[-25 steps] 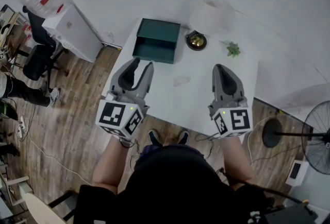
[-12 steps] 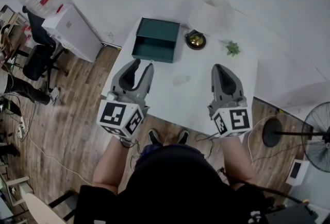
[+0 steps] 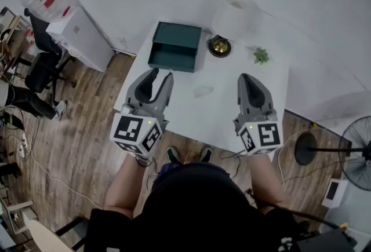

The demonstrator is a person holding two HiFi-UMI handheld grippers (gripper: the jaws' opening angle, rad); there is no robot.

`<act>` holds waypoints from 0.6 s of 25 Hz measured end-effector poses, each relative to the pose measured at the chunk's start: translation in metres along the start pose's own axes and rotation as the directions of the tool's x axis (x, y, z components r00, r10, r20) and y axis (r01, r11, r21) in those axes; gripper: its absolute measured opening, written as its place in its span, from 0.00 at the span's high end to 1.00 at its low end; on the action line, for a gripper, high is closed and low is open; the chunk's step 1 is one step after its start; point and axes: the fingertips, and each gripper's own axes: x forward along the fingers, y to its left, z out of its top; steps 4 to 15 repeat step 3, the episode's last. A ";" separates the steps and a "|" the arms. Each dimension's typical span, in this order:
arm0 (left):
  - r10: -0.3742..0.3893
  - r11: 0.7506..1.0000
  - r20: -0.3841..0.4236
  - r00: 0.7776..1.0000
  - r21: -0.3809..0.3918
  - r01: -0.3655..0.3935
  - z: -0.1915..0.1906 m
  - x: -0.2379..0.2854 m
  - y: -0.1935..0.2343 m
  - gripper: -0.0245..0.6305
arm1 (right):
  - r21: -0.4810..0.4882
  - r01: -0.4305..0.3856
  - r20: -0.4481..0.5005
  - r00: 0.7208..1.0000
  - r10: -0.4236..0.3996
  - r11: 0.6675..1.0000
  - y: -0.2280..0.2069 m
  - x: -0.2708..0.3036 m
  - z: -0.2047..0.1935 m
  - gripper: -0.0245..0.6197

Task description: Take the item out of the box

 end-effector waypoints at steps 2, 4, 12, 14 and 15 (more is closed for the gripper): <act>0.000 1.000 -0.003 1.000 0.000 0.000 -0.001 0.000 0.003 0.74 | 0.002 0.000 -0.002 1.000 0.000 1.000 0.001 0.002 -0.002 0.95; 0.000 1.000 -0.005 1.000 -0.001 0.000 -0.002 0.001 0.004 0.74 | 0.003 0.000 -0.004 1.000 0.000 1.000 0.002 0.003 -0.003 0.95; 0.000 1.000 -0.005 1.000 -0.001 0.000 -0.002 0.001 0.004 0.74 | 0.003 0.000 -0.004 1.000 0.000 1.000 0.002 0.003 -0.003 0.95; 0.000 1.000 -0.005 1.000 -0.001 0.000 -0.002 0.001 0.004 0.74 | 0.003 0.000 -0.004 1.000 0.000 1.000 0.002 0.003 -0.003 0.95; 0.000 1.000 -0.005 1.000 -0.001 0.000 -0.002 0.001 0.004 0.74 | 0.003 0.000 -0.004 1.000 0.000 1.000 0.002 0.003 -0.003 0.95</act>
